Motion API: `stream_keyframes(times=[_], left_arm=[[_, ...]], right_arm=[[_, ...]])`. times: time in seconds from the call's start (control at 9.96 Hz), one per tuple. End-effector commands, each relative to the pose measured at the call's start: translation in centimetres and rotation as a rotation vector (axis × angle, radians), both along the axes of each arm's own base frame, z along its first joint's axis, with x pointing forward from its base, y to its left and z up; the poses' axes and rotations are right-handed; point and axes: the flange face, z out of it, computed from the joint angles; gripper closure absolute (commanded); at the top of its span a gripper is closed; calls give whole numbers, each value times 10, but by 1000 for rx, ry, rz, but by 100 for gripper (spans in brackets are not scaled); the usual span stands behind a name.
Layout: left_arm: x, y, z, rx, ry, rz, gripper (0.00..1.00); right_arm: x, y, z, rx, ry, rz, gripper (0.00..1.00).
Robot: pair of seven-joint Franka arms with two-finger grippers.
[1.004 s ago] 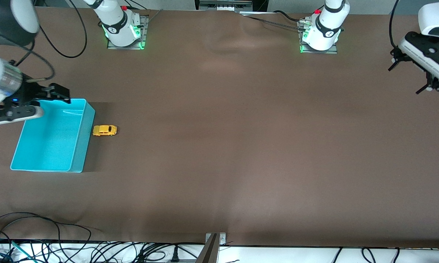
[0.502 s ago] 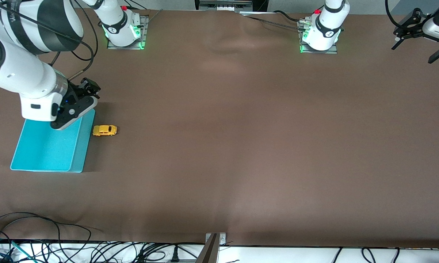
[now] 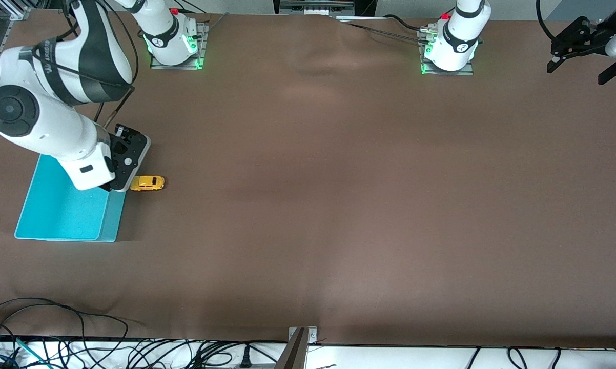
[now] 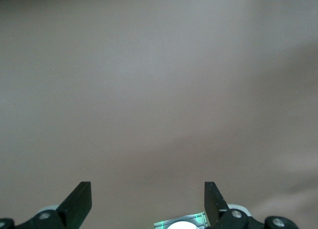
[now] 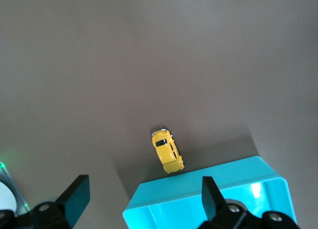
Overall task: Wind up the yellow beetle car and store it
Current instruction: 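Reach the right gripper to the car while the left gripper retracts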
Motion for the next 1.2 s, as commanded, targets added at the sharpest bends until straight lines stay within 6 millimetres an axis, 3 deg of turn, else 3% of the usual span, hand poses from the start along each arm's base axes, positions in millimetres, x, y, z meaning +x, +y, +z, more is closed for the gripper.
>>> stream_keyframes(times=[0.0,0.3,0.6,0.7,1.1], left_arm=[[4,-4,1,-15,13,13,0],[16,-5,-17,-15,49,18,0],[27,-4,-32,-12,75,22,0],[30,-3,-37,-6,83,22,0],[32,-3,-39,-4,86,23,0]], right_arm=[[-9,-4,-22,12,-19,137,0],[-18,-30,-71,36,-48,280,0],[-24,-38,-101,49,-62,379,0],[-27,-54,-113,54,-61,412,0],[-35,-70,-157,72,10,469,0]])
